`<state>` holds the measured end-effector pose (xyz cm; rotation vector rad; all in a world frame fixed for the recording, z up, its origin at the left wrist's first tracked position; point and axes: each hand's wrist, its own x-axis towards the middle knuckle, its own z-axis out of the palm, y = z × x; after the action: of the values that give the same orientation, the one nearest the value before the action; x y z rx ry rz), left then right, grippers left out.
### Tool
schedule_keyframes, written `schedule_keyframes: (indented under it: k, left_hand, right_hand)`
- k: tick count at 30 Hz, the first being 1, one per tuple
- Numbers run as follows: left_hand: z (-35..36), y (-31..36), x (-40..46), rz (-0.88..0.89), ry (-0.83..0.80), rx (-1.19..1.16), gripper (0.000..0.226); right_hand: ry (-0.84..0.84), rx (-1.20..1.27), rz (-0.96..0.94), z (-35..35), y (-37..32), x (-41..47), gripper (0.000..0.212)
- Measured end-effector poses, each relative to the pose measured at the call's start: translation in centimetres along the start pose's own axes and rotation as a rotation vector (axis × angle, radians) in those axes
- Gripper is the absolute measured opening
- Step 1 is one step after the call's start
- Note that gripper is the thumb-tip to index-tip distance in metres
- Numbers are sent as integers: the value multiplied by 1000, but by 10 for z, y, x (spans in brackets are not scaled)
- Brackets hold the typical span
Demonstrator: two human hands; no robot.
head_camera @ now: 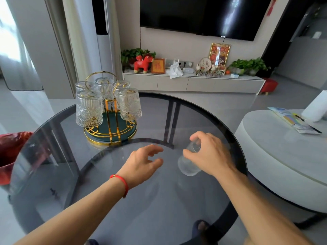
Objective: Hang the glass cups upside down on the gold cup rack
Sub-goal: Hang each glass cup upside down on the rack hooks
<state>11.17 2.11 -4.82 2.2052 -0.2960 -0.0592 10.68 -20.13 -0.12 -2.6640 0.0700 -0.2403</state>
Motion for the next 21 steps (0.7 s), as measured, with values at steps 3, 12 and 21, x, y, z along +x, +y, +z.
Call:
schedule_keyframes:
  k: [3,12,21]
  left_hand:
    - [-7,4,2,-186,22,-413,26]
    - [-41,2,6,-358,173,-838,34]
    - [-77,-15,5,-164,393,-642,41]
  right_hand:
    - [1,539,67,7,-17,4,33]
    - [-248,847,8,55,-50,7,63]
    - [-254,633,-221,70,-99,25,87]
